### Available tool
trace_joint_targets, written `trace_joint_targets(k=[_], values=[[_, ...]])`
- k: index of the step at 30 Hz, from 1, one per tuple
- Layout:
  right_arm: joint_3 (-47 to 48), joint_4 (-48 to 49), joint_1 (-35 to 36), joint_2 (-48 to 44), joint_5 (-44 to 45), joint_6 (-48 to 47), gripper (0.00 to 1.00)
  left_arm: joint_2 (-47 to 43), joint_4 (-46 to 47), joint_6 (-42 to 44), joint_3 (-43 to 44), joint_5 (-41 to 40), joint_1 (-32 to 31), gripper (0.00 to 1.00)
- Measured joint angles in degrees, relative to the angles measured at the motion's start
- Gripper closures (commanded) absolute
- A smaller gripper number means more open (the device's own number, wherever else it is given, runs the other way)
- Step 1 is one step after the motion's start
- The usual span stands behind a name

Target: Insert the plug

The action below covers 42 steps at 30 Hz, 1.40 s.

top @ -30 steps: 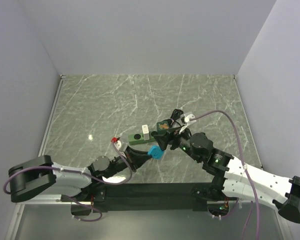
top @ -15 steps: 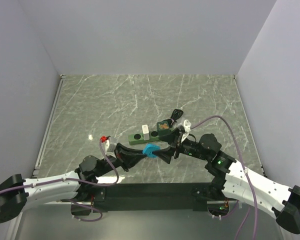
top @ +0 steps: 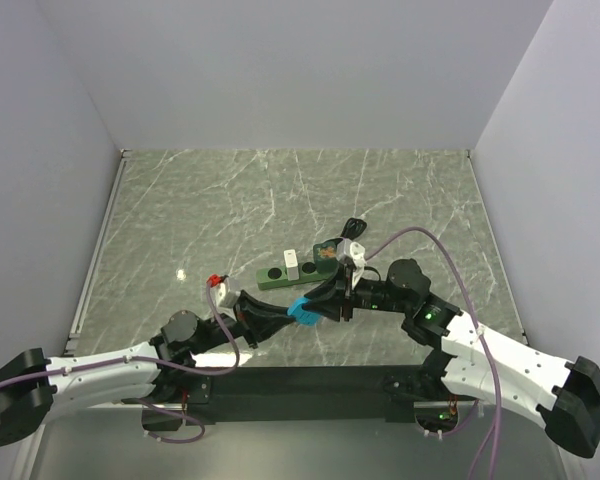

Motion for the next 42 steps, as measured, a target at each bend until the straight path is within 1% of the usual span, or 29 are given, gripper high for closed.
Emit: trace_joint_targets(k=[1, 3, 5, 6, 7, 9, 12, 13, 14, 17, 18, 21, 24, 27, 32, 36, 39, 42], values=[[0.09, 0.07, -0.22, 0.24, -0.33, -0.33, 0.83, -0.13, -0.09, 0.02, 0.00, 0.00, -0.02, 1.00], [0.17, 0.04, -0.42, 0.66, -0.94, -0.92, 0.83, -0.57, -0.35, -0.15, -0.33, -0.04, 0.07, 1.00], [0.20, 0.20, -0.42, 1.40, -1.66, -1.16, 0.86, -1.25, -0.87, -0.20, -0.68, -0.17, 0.07, 1.00], [0.22, 0.39, -0.42, 1.81, -1.88, -1.29, 0.89, -1.49, -1.27, -0.17, -0.76, -0.26, 0.09, 0.99], [0.22, 0.52, -0.42, 2.23, -2.03, -1.33, 0.94, -1.64, -1.55, -0.17, -0.90, -0.33, 0.11, 0.99], [0.24, 0.57, -0.42, 2.86, -2.21, -1.55, 1.00, -1.95, -2.49, -0.17, -0.98, -0.50, 0.11, 0.99], [0.24, 0.50, -0.44, 3.19, -2.29, -1.79, 1.00, -2.01, -3.04, -0.17, -0.98, -0.74, 0.11, 0.99], [0.24, 0.50, -0.48, 3.19, -2.27, -1.79, 1.00, -2.01, -3.06, -0.17, -0.98, -0.87, 0.11, 0.96], [0.24, 0.52, -0.50, 3.19, -2.25, -1.81, 1.00, -2.01, -3.06, -0.17, -0.98, -1.14, 0.11, 0.89], [0.39, 0.46, -0.52, 3.32, -1.73, -1.81, 1.00, -1.95, -3.06, -0.13, -0.98, -1.81, 0.11, 0.77], [0.74, 0.11, -0.52, 3.56, -1.51, -1.77, 1.00, -1.86, -3.04, -0.11, -0.98, -2.21, 0.11, 0.64], [2.93, -1.33, -0.52, 5.29, -0.42, -1.42, 1.00, -1.70, -2.80, 0.31, -0.96, -4.70, 0.20, 0.49], [6.19, -3.19, -1.09, 7.61, 1.09, -1.33, 1.00, -1.64, -3.17, 0.24, -0.96, -7.98, 0.42, 0.42], [10.03, -5.09, -2.10, 9.84, 2.64, -1.77, 1.00, -2.99, -4.72, 0.07, -0.96, -12.22, 0.79, 0.37], [17.16, -9.14, -3.10, 14.99, 6.97, -3.32, 1.00, -10.51, -7.80, -0.46, -0.96, -18.47, 1.68, 0.32], [21.90, -13.40, -3.52, 19.19, 12.15, -4.33, 1.00, -15.98, -9.84, -1.11, -0.96, -23.26, 2.29, 0.31], [24.85, -16.79, -3.65, 21.64, 17.07, -4.66, 1.00, -16.48, -10.84, -1.49, -0.96, -27.08, 2.84, 0.33], [27.08, -19.58, -3.78, 22.97, 21.35, -4.85, 1.00, -14.01, -11.67, -2.40, -0.96, -31.82, 3.30, 0.34]])
